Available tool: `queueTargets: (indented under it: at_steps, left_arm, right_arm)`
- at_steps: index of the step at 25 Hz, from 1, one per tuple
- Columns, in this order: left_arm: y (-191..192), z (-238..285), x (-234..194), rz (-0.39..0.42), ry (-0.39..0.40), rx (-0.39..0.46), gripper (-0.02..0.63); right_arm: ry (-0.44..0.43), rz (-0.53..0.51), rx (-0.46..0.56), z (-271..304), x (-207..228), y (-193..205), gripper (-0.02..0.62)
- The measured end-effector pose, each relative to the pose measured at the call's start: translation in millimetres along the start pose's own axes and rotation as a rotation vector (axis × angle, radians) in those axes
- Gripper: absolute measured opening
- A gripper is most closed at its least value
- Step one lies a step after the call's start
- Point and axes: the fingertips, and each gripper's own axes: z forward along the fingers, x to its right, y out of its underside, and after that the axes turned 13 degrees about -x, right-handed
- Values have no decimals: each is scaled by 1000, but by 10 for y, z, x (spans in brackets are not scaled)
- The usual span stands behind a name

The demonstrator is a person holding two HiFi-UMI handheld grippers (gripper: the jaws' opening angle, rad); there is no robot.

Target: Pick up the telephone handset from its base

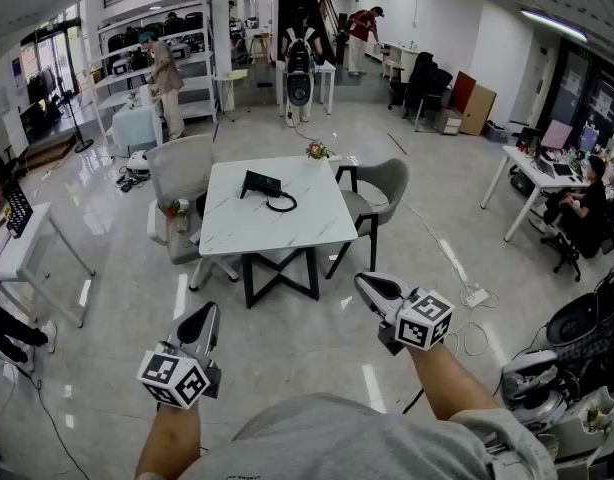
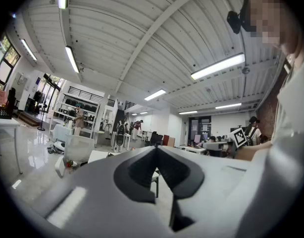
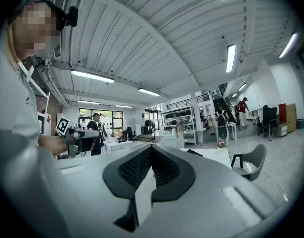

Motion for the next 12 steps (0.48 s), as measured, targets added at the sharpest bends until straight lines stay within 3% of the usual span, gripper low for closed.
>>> queueTargets:
  at_steps: [12]
  left_arm:
    - [-38,166,121,3,-5,4,61]
  right_arm:
    - [6,-14,5,-74,207,-40,3]
